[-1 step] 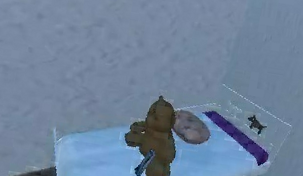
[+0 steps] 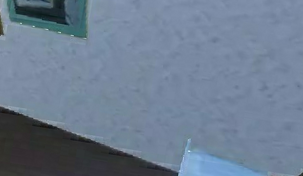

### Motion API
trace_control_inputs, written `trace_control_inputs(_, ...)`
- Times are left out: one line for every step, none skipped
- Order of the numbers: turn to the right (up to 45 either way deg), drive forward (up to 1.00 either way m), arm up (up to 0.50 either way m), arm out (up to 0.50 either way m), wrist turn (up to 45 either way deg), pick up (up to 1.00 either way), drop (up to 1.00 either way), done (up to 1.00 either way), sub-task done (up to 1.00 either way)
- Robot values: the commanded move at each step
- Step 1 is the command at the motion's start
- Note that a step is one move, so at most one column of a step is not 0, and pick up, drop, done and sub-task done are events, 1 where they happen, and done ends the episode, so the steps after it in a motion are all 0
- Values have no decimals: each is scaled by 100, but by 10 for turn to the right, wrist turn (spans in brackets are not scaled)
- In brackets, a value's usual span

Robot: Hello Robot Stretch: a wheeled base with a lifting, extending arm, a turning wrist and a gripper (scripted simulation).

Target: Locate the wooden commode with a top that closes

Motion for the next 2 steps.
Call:
trace_control_inputs(-180,0,0,0,0,0,0,0,0)
trace_control_inputs(0,55,0,0,0,0,0,0,0)
